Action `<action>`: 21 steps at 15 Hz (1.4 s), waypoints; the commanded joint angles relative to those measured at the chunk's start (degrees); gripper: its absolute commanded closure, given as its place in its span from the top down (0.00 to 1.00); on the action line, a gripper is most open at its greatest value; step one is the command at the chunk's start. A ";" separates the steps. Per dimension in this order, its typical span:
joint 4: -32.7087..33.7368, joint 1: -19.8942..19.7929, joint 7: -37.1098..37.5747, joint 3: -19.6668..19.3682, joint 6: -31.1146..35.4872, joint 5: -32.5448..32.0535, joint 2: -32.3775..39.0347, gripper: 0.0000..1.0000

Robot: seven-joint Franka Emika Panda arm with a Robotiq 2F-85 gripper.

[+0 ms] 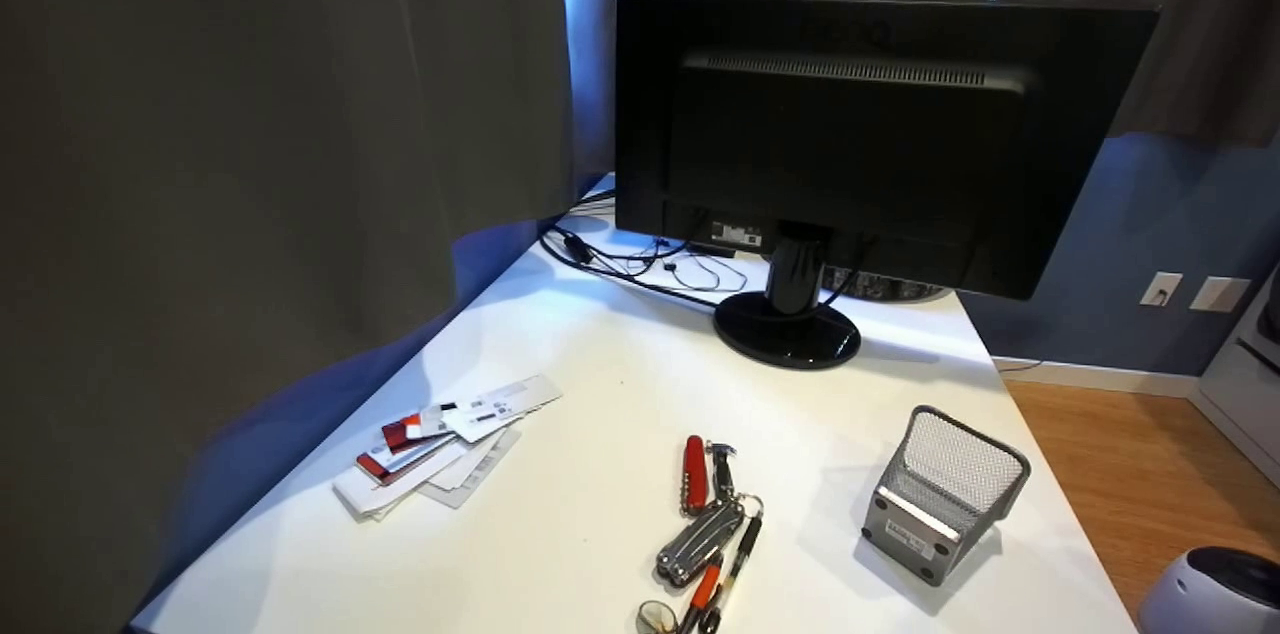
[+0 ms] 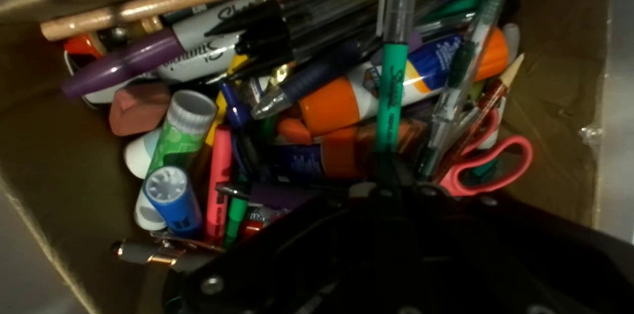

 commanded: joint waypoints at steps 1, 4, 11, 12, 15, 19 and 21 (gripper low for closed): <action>1.66 0.40 1.34 -0.17 -1.66 -0.54 1.48 0.33; 0.23 0.22 1.35 -0.14 -2.79 -0.72 0.20 0.53; 0.61 0.82 1.89 -0.45 -3.65 -0.24 0.19 0.24; 0.62 1.09 2.10 -0.63 -3.46 -0.03 0.19 0.17; 1.00 0.96 2.24 -0.44 -3.90 -0.06 0.19 0.01; 1.10 0.45 2.14 -0.18 -4.37 -0.31 0.12 0.03; 1.20 0.50 2.30 -0.47 -4.19 -0.16 0.31 0.03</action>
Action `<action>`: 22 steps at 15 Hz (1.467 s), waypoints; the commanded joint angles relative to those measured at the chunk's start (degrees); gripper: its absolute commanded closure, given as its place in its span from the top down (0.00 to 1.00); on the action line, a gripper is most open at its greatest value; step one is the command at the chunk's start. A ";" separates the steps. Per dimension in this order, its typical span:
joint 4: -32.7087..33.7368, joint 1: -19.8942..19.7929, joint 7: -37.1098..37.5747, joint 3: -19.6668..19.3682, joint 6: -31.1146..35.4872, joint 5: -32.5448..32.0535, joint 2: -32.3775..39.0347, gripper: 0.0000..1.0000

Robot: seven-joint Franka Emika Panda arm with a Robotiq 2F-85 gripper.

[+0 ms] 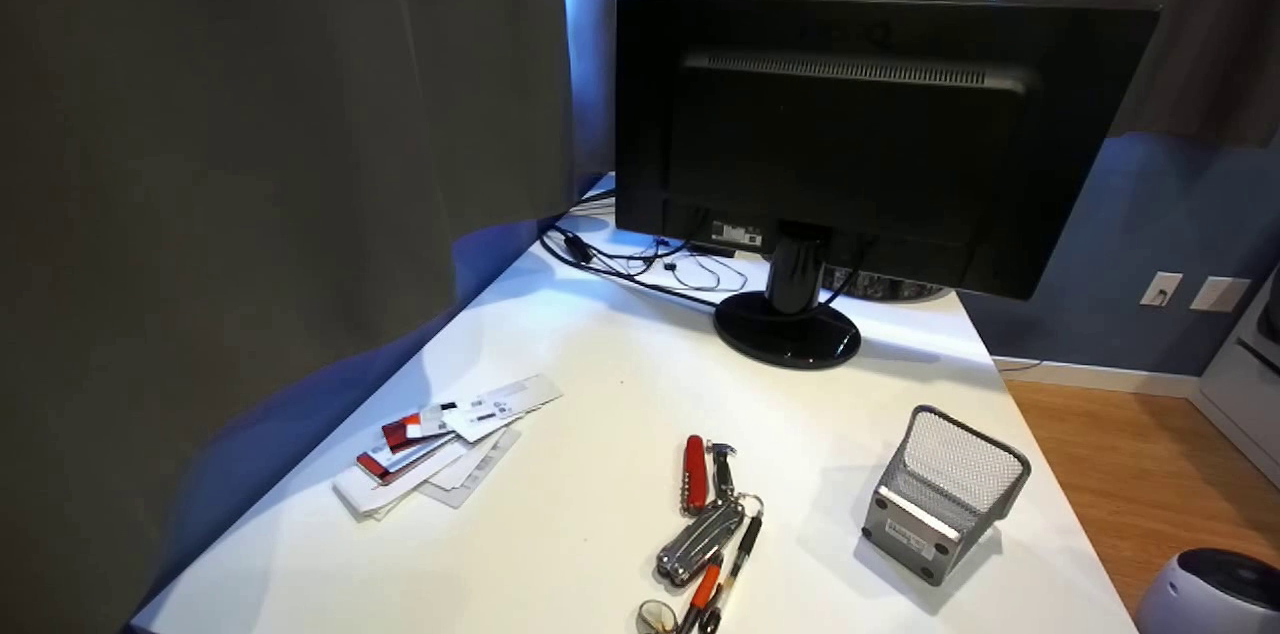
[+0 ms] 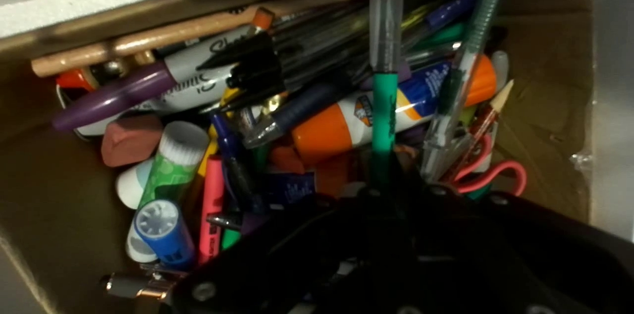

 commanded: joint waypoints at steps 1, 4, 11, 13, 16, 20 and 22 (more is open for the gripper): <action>0.89 0.62 1.98 -0.69 -0.98 -0.01 0.30 0.03; 0.41 1.60 2.93 -2.01 0.79 0.65 0.51 0.03; -1.23 1.68 4.10 -2.97 3.82 0.94 0.04 0.03; -2.72 1.63 4.29 -3.26 5.22 0.94 -0.93 0.03; -5.53 1.15 3.97 -3.42 8.14 0.76 -2.51 0.03; -10.09 1.19 3.59 -3.94 11.55 1.03 -5.60 0.03; -12.51 1.29 3.42 -4.24 12.30 1.23 -7.51 0.03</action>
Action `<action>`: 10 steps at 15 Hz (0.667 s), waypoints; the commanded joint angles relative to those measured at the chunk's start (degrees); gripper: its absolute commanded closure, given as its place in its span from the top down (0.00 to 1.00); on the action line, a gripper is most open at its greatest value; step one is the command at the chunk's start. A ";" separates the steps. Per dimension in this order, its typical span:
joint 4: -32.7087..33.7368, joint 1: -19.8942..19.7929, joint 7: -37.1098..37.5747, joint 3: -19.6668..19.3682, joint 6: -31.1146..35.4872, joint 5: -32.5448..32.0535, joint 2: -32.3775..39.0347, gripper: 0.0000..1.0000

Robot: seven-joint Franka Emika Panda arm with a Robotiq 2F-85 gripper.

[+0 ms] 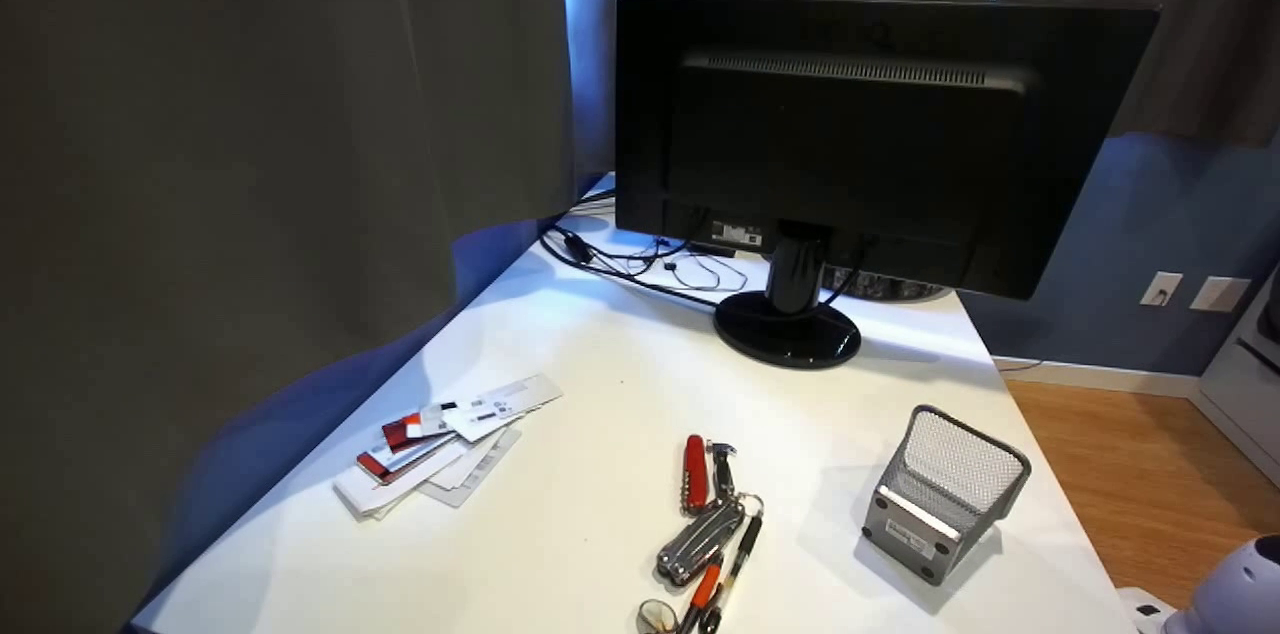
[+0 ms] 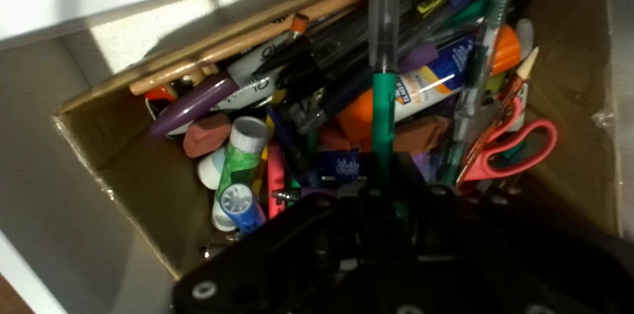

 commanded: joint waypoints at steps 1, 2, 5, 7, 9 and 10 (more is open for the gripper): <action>-7.23 1.45 0.23 -1.28 2.06 1.24 -5.37 0.03; -8.64 1.54 0.17 -1.48 2.27 1.32 -6.62 0.03; -13.30 2.20 -0.20 -2.13 3.59 1.70 -10.60 0.03; -16.35 2.74 -0.48 -2.57 4.55 2.08 -13.40 0.03; -18.12 2.50 -1.05 -2.50 5.14 1.75 -15.20 0.03; -18.88 2.58 -1.17 -2.52 5.26 1.87 -15.91 0.03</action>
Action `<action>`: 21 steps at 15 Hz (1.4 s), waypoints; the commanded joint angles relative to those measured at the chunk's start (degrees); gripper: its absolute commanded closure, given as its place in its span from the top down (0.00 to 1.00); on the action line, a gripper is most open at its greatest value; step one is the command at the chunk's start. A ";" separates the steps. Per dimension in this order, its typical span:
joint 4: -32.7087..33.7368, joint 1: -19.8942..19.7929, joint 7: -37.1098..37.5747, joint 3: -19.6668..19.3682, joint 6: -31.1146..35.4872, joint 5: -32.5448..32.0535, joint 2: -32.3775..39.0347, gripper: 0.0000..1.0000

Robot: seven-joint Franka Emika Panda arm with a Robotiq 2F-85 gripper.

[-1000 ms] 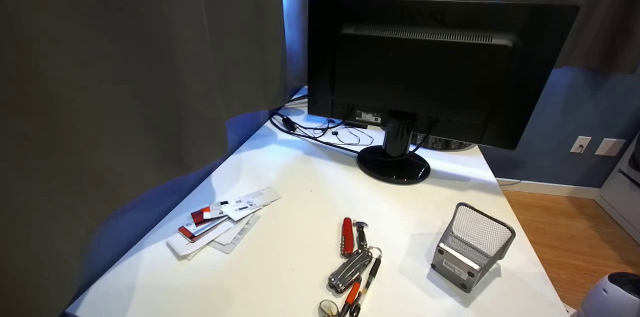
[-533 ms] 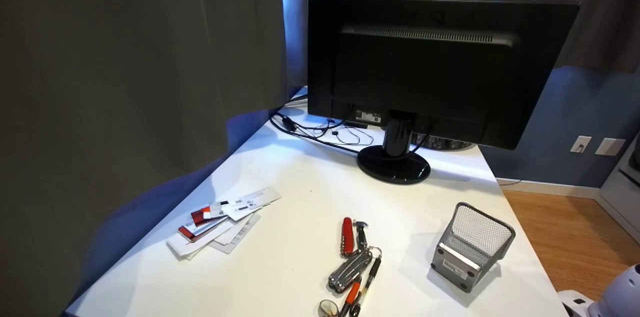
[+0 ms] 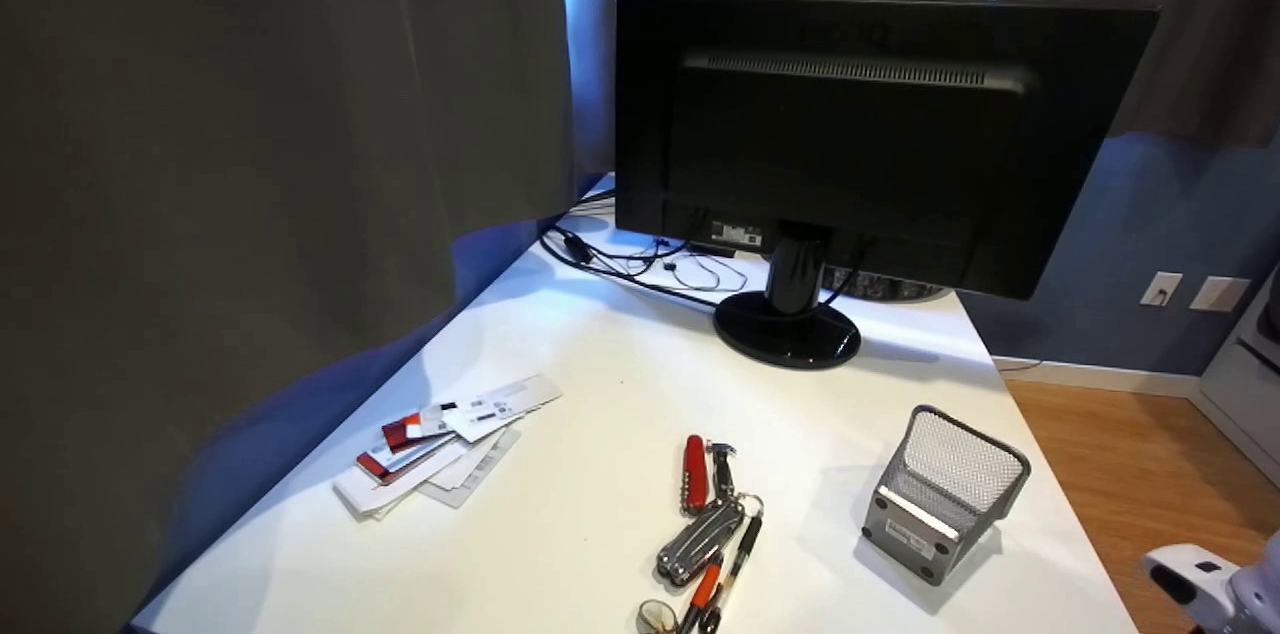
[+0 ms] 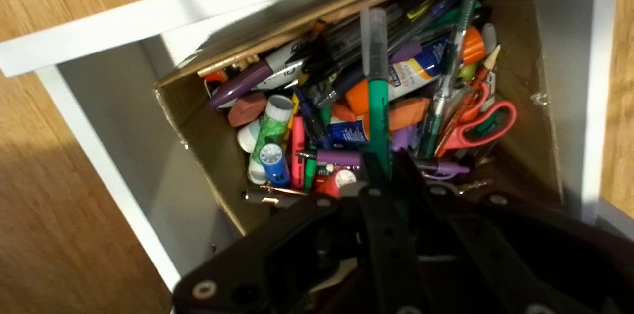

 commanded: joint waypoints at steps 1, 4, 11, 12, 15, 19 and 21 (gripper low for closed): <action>-6.05 1.62 -0.81 -0.71 1.26 1.90 -5.07 0.03; -7.65 1.43 -0.49 -0.98 1.84 3.10 -6.90 0.03; -4.22 -2.03 0.36 0.51 1.19 3.63 -5.12 0.03; -3.97 -2.13 0.58 0.47 1.12 3.91 -4.90 0.03; -2.40 -5.34 0.92 2.32 0.83 2.72 -3.43 0.38; 2.58 -10.72 2.13 6.61 -0.53 1.56 0.84 0.63; 5.67 -13.14 2.90 8.56 -1.21 1.43 3.58 0.77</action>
